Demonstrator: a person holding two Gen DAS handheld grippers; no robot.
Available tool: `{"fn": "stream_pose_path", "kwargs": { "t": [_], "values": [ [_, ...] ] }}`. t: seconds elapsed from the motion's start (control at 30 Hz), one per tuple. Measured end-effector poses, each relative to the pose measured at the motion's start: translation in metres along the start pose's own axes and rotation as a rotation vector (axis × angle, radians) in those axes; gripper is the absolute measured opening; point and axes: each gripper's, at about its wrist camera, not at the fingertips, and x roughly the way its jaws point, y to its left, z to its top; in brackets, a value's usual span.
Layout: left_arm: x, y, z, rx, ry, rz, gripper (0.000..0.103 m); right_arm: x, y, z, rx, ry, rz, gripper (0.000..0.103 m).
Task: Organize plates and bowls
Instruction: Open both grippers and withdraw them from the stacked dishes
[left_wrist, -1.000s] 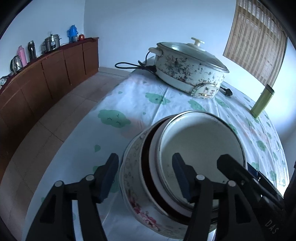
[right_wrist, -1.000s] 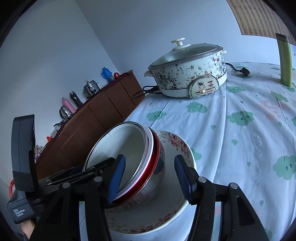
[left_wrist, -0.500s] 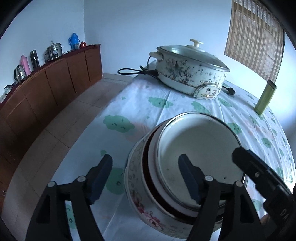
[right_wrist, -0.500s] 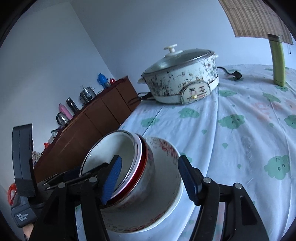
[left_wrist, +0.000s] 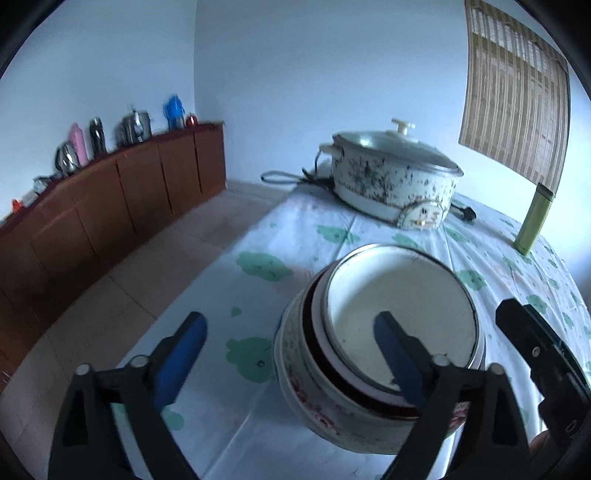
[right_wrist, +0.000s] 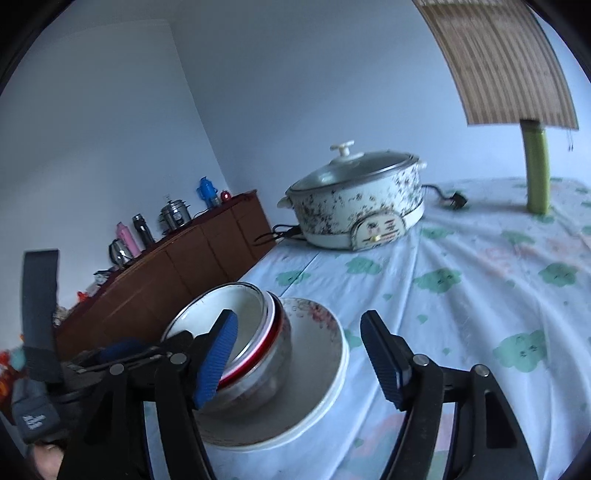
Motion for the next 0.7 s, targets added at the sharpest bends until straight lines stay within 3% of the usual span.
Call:
{"fn": "stream_pose_path", "kwargs": {
  "t": [0.1,0.37,0.7],
  "values": [
    [-0.01,-0.004,-0.003,0.022,-0.065,0.046,0.101,-0.006,0.001,-0.004,-0.017,-0.029,-0.028,0.072],
    [-0.024,-0.013,-0.013,0.066,-0.146,0.079,0.103,-0.023,0.001,-0.007,-0.048,-0.103,-0.059,0.076],
    [-0.043,-0.014,-0.027,0.063,-0.216,0.077,0.103,-0.043,0.0,-0.015,-0.065,-0.147,-0.054,0.078]
  ]
}}
